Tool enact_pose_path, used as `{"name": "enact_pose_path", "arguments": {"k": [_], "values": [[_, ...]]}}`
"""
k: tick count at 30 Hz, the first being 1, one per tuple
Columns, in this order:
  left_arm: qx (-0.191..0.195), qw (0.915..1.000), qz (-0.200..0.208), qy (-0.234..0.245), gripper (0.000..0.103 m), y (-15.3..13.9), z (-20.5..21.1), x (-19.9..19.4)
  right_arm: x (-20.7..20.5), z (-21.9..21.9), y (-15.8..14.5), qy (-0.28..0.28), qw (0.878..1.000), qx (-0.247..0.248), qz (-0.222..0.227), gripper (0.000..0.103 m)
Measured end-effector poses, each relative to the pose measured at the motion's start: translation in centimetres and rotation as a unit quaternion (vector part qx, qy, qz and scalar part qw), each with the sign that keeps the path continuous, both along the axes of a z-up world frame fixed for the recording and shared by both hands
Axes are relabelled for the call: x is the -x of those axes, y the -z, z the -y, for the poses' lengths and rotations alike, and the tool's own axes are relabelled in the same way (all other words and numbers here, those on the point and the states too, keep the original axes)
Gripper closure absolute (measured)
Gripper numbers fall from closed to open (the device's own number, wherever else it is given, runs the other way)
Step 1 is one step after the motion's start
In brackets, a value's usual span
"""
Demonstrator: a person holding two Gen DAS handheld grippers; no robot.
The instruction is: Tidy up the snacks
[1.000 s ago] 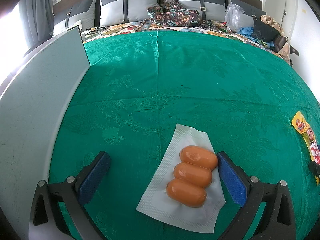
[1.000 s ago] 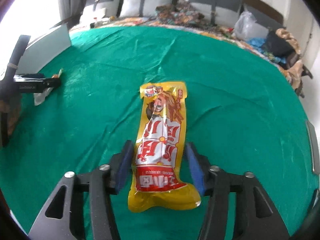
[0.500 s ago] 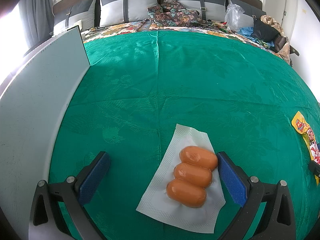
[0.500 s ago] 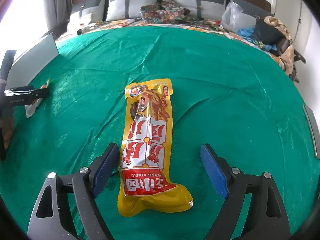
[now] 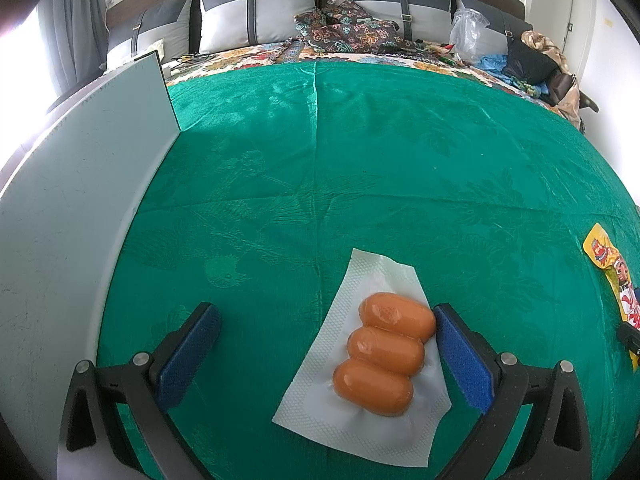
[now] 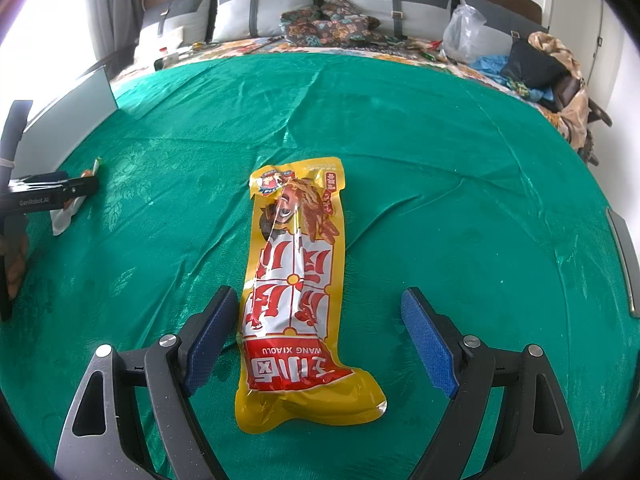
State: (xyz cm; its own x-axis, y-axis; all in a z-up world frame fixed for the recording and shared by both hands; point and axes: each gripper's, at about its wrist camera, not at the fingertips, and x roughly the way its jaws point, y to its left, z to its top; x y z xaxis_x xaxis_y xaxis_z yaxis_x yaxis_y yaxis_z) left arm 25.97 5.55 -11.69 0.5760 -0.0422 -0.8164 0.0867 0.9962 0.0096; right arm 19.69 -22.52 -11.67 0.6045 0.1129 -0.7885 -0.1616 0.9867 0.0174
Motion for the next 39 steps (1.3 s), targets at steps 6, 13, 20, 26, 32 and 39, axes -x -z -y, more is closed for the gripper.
{"name": "enact_pose_path", "arguments": {"k": [6, 13, 20, 26, 32, 39], "values": [[0.0, 1.0, 0.0, 0.0, 0.0, 0.0, 0.0, 0.0, 0.0, 0.0, 0.0, 0.0, 1.0, 0.0, 0.0, 0.017], [-0.001, 1.0, 0.0, -0.001, 0.0, 0.0, 0.0, 0.0, 0.0, 0.1, 0.0, 0.0, 1.0, 0.0, 0.0, 0.017], [-0.006, 0.9987, -0.041, 0.028, 0.0, -0.2, -0.1, -0.1, 0.0, 0.1, 0.0, 0.0, 1.0, 0.0, -0.001, 0.017], [-0.013, 0.995, -0.071, 0.069, 0.033, -1.2, 1.5, 0.7, 0.1, 0.2, 0.0, -0.006, 1.0, -0.003, -0.006, 0.016], [0.015, 0.9932, -0.078, 0.085, 0.044, -1.8, 2.5, 1.0, -3.5, 1.6, -1.6, 0.003, 0.991, -0.058, -0.124, 0.018], [0.138, 0.9877, -0.057, 0.045, 0.044, -4.3, -1.2, 5.0, -4.0, 0.4, -2.8, -0.021, 0.985, -0.049, -0.162, 0.062]]}}
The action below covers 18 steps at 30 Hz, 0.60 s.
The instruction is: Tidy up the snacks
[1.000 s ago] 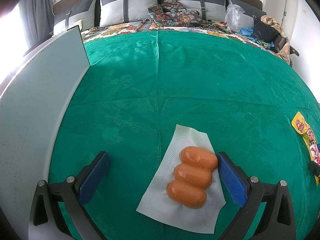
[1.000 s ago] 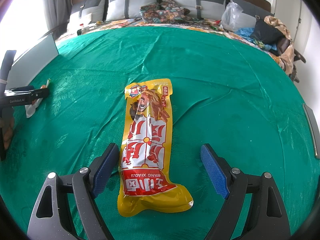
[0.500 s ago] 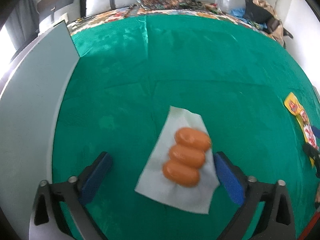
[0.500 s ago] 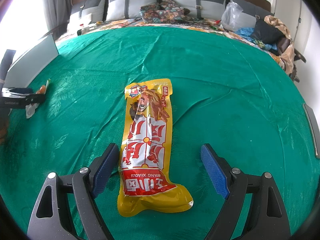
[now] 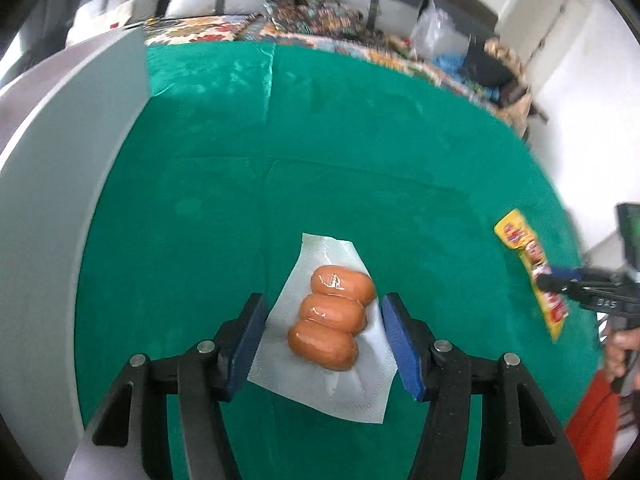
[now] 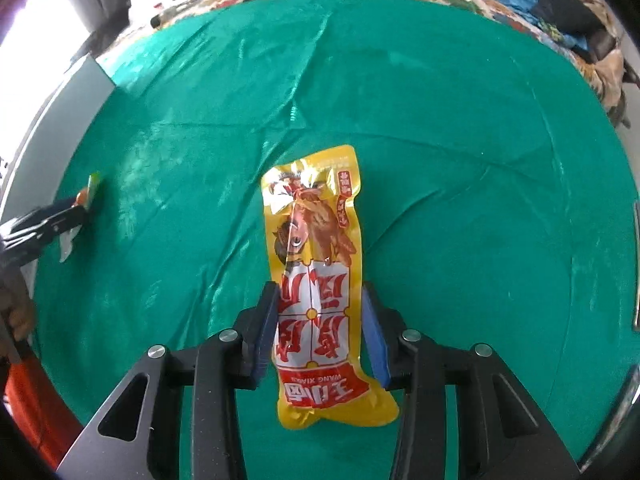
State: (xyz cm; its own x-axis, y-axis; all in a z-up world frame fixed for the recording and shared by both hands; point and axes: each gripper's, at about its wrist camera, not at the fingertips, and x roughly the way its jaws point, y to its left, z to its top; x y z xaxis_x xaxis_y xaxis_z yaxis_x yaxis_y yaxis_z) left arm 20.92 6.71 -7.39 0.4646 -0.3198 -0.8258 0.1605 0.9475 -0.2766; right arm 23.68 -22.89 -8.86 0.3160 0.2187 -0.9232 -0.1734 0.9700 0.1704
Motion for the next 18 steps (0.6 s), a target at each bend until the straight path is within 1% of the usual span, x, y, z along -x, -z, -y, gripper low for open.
{"name": "enact_pose_path", "arguments": {"k": [3, 5, 6, 8, 9, 10, 12, 13, 14, 16, 18], "values": [[0.053, 0.9982, 0.016, -0.022, 0.044, -2.3, -1.4, 2.4, 1.4, 0.9, -1.4, 0.027, 0.998, -0.051, -0.001, 0.062], [0.089, 0.9948, 0.032, -0.038, 0.044, -4.5, -2.6, 4.0, 2.3, 0.7, -3.0, 0.038, 0.996, -0.084, 0.004, 0.062], [0.104, 0.9926, 0.044, -0.045, 0.044, -6.0, -3.2, 4.9, 2.5, 0.4, -3.8, 0.037, 0.995, -0.094, 0.008, 0.062], [0.123, 0.9879, 0.071, -0.061, 0.045, -9.0, -5.2, 6.6, 3.0, -1.8, -6.2, 0.019, 0.993, -0.113, 0.023, 0.062], [0.126, 0.986, 0.085, -0.069, 0.063, -10.2, -6.3, 7.3, 3.1, -3.1, -7.2, 0.008, 0.992, -0.12, 0.03, 0.062], [0.13, 0.9841, 0.096, -0.075, 0.086, -11.9, -8.1, 8.1, 3.2, -5.1, -8.7, -0.009, 0.99, -0.133, 0.039, 0.062], [0.118, 0.982, 0.101, -0.107, 0.088, -13.8, -11.6, 9.3, 3.3, -9.1, -11.1, -0.039, 0.985, -0.159, 0.051, 0.061], [0.119, 0.9799, 0.105, -0.121, 0.088, -14.4, -13.5, 9.8, 3.3, -11.9, -12.6, -0.06, 0.981, -0.176, 0.058, 0.061], [0.113, 0.9784, 0.107, -0.136, 0.088, -14.8, -15.1, 10.2, 3.4, -14.8, -13.9, -0.081, 0.976, -0.192, 0.064, 0.061], [0.088, 0.9749, 0.108, -0.174, 0.088, -15.0, -18.5, 11.3, 3.9, -20.1, -15.8, -0.12, 0.965, -0.221, 0.07, 0.061], [0.077, 0.9739, 0.104, -0.187, 0.088, -15.0, -20.3, 12.0, 4.4, -26.0, -17.6, -0.163, 0.951, -0.252, 0.068, 0.061]]}}
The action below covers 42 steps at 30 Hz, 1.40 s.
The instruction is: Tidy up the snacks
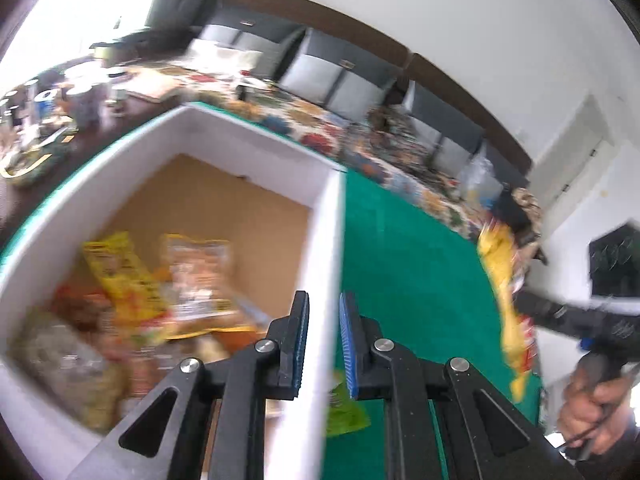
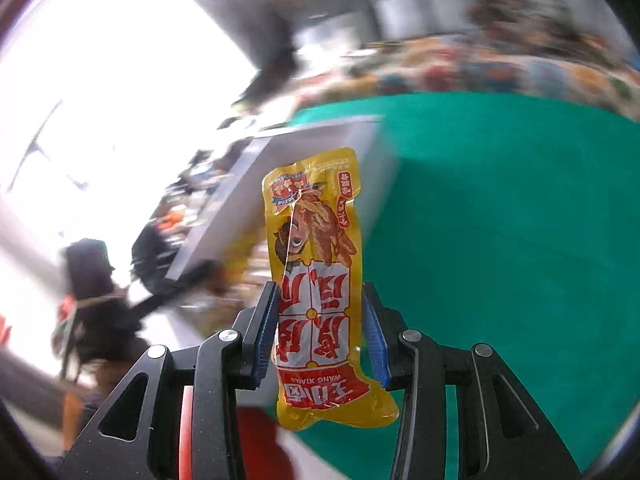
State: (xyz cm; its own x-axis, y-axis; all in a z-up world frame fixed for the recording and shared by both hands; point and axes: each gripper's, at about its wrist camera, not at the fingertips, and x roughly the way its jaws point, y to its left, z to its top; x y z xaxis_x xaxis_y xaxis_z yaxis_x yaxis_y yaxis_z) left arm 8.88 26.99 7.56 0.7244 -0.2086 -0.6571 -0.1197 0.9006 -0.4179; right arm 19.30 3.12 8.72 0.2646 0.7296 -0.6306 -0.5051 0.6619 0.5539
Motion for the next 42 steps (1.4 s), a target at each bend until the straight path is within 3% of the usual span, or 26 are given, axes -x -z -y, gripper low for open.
{"name": "enact_pose_path", "arguments": {"k": [2, 3, 4, 5, 6, 7, 10, 13, 16, 19, 23, 26, 29, 30, 33, 35, 36, 37, 38, 39, 42], "values": [[-0.014, 0.9999, -0.001, 0.005, 0.087, -0.1, -0.2, 1.3, 0.5, -3.1, -0.9, -0.019, 1.0, -0.022, -0.001, 0.061], [-0.022, 0.9997, 0.0, 0.006, 0.076, -0.1, 0.0, 2.0, 0.7, -4.0, -1.3, -0.024, 0.999, -0.03, -0.001, 0.061], [-0.029, 0.9995, -0.001, 0.011, 0.05, -0.2, 0.9, 2.5, 0.8, -4.6, -1.8, -0.026, 0.999, -0.031, 0.003, 0.061], [-0.035, 0.9992, -0.001, 0.02, 0.034, -0.3, 1.9, 3.0, 1.1, -4.8, -2.0, -0.027, 0.999, -0.03, 0.008, 0.061], [-0.041, 0.9985, 0.009, 0.033, 0.012, -0.5, 3.3, 3.5, 1.3, -4.6, -2.2, -0.027, 0.999, -0.028, 0.013, 0.061], [-0.045, 0.998, 0.014, 0.043, 0.005, -0.7, 4.4, 4.0, 1.5, -3.9, -2.3, -0.022, 0.999, -0.024, 0.019, 0.061], [-0.041, 0.9922, -0.017, 0.117, 0.005, 0.3, 9.2, 4.4, 1.7, -0.1, -1.9, 0.002, 1.0, -0.017, 0.023, 0.061], [-0.054, 0.9869, -0.088, 0.124, 0.005, 4.4, 15.0, 3.3, 0.9, 3.5, -0.7, 0.038, 0.999, -0.002, 0.025, 0.061], [-0.114, 0.9808, -0.153, 0.039, 0.005, 9.7, 18.1, 1.1, 0.3, 6.8, 0.6, 0.065, 0.998, 0.0, 0.01, 0.061], [-0.127, 0.9776, -0.152, -0.072, 0.005, 11.2, 17.7, -0.3, 0.2, 9.2, 2.0, 0.079, 0.997, 0.006, 0.001, 0.061], [-0.157, 0.9629, -0.153, -0.158, 0.005, 12.2, 16.9, -2.3, 0.6, 11.4, 3.0, 0.088, 0.996, 0.003, -0.001, 0.061], [-0.155, 0.9547, -0.172, -0.187, 0.005, 13.8, 16.2, -3.5, 0.2, 12.6, 3.8, 0.094, 0.996, -0.006, -0.004, 0.061], [-0.101, 0.9471, -0.232, -0.197, 0.005, 17.0, 15.0, -4.3, 0.1, 13.7, 4.5, 0.098, 0.995, -0.015, -0.01, 0.061], [-0.121, 0.944, -0.23, -0.203, 0.0, 17.4, 14.9, -4.6, 0.1, 13.9, 4.7, 0.099, 0.995, -0.017, -0.011, 0.061], [-0.129, 0.9364, -0.234, -0.227, 0.0, 17.8, 14.8, -4.8, 0.2, 14.4, 5.0, 0.099, 0.995, -0.016, -0.009, 0.061], [-0.115, 0.9418, -0.227, -0.22, 0.002, 17.7, 14.6, -4.8, 0.2, 14.7, 5.0, 0.101, 0.995, -0.014, -0.006, 0.061], [-0.112, 0.9486, -0.213, -0.206, 0.019, 17.3, 14.8, -4.6, 0.1, 14.9, 5.0, 0.103, 0.995, -0.012, -0.007, 0.061], [-0.111, 0.9555, -0.205, -0.181, 0.043, 17.0, 15.0, -4.4, 0.1, 15.0, 5.1, 0.106, 0.994, -0.012, -0.008, 0.061], [-0.087, 0.9662, -0.192, -0.148, 0.043, 16.8, 15.2, -4.3, 0.1, 15.2, 5.1, 0.108, 0.994, -0.012, -0.008, 0.061], [-0.072, 0.9711, -0.188, -0.128, 0.049, 16.6, 15.3, -4.1, -0.1, 15.3, 5.1, 0.111, 0.994, -0.011, -0.009, 0.061], [-0.018, 0.9827, -0.168, -0.076, 0.05, 16.4, 15.6, -3.0, -0.3, 15.5, 5.1, 0.116, 0.993, -0.012, -0.01, 0.061]]}}
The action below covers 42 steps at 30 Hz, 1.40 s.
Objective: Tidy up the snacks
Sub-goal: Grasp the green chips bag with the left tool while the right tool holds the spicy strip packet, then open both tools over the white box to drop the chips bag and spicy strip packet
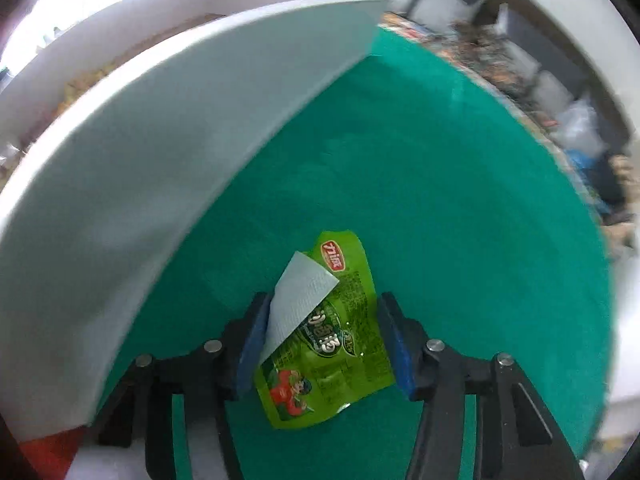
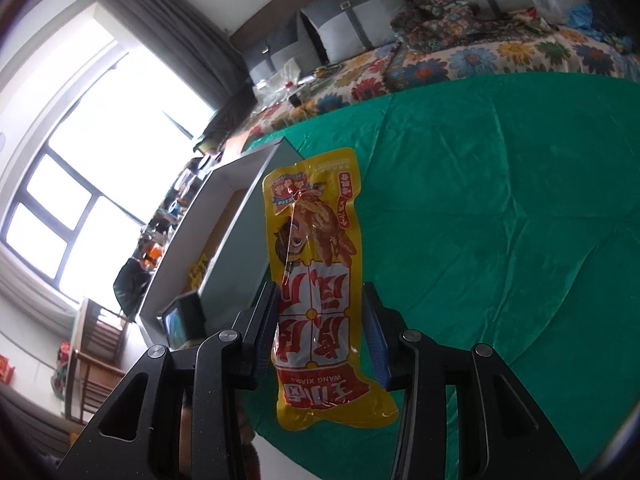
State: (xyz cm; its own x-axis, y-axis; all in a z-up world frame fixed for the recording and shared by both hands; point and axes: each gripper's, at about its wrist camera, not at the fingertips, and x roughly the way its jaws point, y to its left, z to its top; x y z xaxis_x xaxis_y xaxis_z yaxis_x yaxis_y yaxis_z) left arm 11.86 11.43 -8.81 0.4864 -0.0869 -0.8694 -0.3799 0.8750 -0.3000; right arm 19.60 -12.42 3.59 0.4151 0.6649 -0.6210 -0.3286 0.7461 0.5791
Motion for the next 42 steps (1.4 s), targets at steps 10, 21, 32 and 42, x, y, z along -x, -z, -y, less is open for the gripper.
{"name": "enact_pose_path", "arguments": {"k": [10, 21, 32, 42], "values": [[0.139, 0.9811, 0.132, 0.024, 0.05, -11.3, -5.3, 4.7, -0.1, -4.6, -3.1, -0.034, 0.999, -0.018, 0.008, 0.061], [-0.085, 0.9898, 0.081, -0.081, 0.044, -14.5, -23.2, 7.3, 0.9, -27.3, -5.3, -0.189, 0.981, -0.035, 0.016, 0.06], [-0.249, 0.9652, 0.046, -0.067, 0.009, -12.7, -21.2, 8.7, 2.9, -30.9, -0.1, -0.218, 0.975, 0.047, 0.002, 0.036], [-0.255, 0.9561, 0.083, -0.118, 0.001, -17.0, -19.3, 10.6, 4.9, -28.5, -4.8, -0.167, 0.963, 0.157, 0.142, 0.021]]}}
